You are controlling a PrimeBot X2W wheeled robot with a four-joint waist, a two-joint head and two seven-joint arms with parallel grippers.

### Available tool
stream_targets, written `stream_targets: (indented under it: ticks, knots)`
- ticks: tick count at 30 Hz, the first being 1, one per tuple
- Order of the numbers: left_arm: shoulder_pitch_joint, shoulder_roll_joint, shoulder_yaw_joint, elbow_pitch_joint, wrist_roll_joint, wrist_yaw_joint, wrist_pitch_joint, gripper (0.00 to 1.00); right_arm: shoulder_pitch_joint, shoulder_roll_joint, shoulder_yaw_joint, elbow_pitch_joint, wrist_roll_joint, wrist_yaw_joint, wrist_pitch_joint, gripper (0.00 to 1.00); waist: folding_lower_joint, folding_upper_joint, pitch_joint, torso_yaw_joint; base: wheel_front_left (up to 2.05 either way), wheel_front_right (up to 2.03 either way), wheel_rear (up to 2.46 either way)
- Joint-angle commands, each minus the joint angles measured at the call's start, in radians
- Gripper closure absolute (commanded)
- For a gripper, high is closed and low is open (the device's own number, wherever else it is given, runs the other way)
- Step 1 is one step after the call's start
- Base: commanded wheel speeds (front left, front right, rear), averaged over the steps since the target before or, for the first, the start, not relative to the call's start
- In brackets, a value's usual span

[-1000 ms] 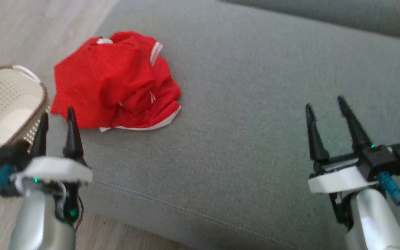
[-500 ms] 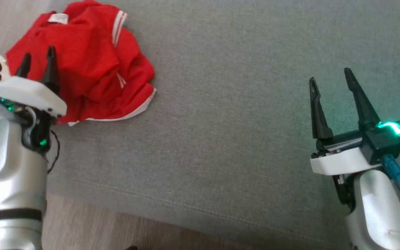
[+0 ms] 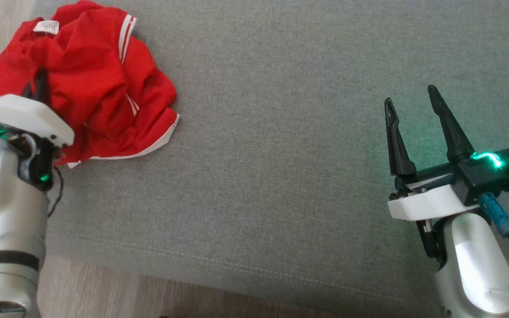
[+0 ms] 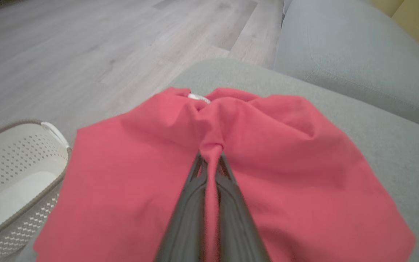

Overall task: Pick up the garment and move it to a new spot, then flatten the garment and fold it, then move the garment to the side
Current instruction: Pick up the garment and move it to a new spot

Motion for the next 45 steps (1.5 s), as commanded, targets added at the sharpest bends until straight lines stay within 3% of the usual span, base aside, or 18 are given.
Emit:
stream_targets:
  ticks: [1,7,14,20,27,34,39,45]
  knots:
    - [-0.047,0.076,0.019,-0.022,-0.001,-0.006,-0.042,1.0,-0.02,-0.001,0.026,-0.024,0.012,0.008,-0.014,0.0,0.0,0.0,-0.016,0.002,0.0,0.0,0.0]
    - [-0.063,0.082,0.014,-0.069,-0.013,-0.006,-0.123,1.0,-0.01,-0.001,0.035,0.005,0.033,0.008,-0.022,0.0,0.0,0.0,-0.072,0.007,0.0,0.0,0.0]
    - [-0.019,0.105,0.036,-0.307,-0.012,-0.006,-0.141,1.0,0.01,-0.001,0.037,0.051,0.133,0.008,-0.03,0.0,0.0,0.0,-0.193,-0.026,0.0,0.0,0.0]
    - [0.07,0.074,0.032,-0.535,0.012,-0.006,-0.141,1.0,0.027,-0.001,0.038,0.044,0.176,0.008,-0.031,0.0,0.0,0.0,-0.257,-0.088,0.0,0.0,0.0]
    - [0.126,0.04,0.004,-0.733,-0.02,0.005,-0.076,1.0,0.021,-0.001,-0.038,-0.001,0.199,0.008,-0.031,0.0,0.0,0.0,-0.269,-0.201,0.0,0.0,0.0]
    - [0.141,-0.003,-0.044,-0.859,-0.039,0.036,0.017,1.0,-0.002,-0.001,-0.03,-0.056,0.202,0.008,-0.031,0.0,0.0,0.0,-0.222,-0.332,0.0,0.0,0.0]
    - [0.128,-0.054,-0.108,-0.866,-0.022,0.045,0.033,1.0,-0.021,-0.001,-0.02,-0.093,0.22,0.008,-0.031,0.0,0.0,0.0,-0.173,-0.427,0.0,0.0,0.0]
    - [0.052,-0.115,-0.181,-0.78,0.017,0.045,0.013,1.0,-0.056,-0.001,-0.002,-0.134,0.253,0.008,-0.031,0.0,0.0,0.0,-0.114,-0.536,0.0,0.0,0.0]
